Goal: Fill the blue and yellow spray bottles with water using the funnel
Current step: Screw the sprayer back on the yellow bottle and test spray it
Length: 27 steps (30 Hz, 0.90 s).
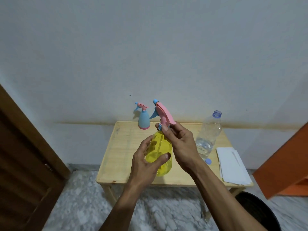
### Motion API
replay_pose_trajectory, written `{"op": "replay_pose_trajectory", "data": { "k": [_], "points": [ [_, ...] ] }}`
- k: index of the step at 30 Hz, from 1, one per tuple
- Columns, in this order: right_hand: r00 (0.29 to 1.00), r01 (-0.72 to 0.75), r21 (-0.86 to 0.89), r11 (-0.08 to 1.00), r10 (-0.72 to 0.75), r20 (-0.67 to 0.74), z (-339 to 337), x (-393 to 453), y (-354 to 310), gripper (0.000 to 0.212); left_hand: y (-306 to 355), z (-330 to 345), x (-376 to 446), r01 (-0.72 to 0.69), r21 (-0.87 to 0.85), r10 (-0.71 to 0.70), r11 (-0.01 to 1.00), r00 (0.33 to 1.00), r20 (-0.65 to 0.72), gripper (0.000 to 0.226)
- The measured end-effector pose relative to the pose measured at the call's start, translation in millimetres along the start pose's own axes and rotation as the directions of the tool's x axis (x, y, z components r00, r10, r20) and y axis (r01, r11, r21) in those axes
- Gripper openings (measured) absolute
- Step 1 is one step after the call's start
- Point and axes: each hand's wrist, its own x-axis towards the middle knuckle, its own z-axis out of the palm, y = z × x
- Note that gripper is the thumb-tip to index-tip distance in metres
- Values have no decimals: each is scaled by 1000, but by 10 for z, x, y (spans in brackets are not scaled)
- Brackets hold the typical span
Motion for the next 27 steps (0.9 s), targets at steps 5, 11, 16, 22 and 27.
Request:
{"op": "replay_pose_trajectory", "data": {
  "k": [5, 11, 16, 22, 27],
  "points": [
    [1000, 12, -14, 1000, -12, -6, 9, 23, 19, 34, 12, 22, 30, -5, -12, 5, 1000, 1000, -14, 67],
    [1000, -4, 12, 1000, 4, 3, 27, 75, 43, 29, 27, 3, 57, -3, -47, 3, 999, 1000, 5, 64],
    [1000, -13, -7, 1000, 13, 16, 59, 99, 30, 30, 31, -12, 76, 15, -90, -14, 996, 1000, 11, 65],
    [998, 5, -31, 1000, -3, 66, 82, 124, 45, 32, 91, -42, 91, 9, -133, -7, 991, 1000, 20, 62],
    [999, 19, -51, 998, -17, 46, 80, 155, 29, 25, 112, -74, 126, 9, -135, -4, 991, 999, 34, 63]
  ]
}}
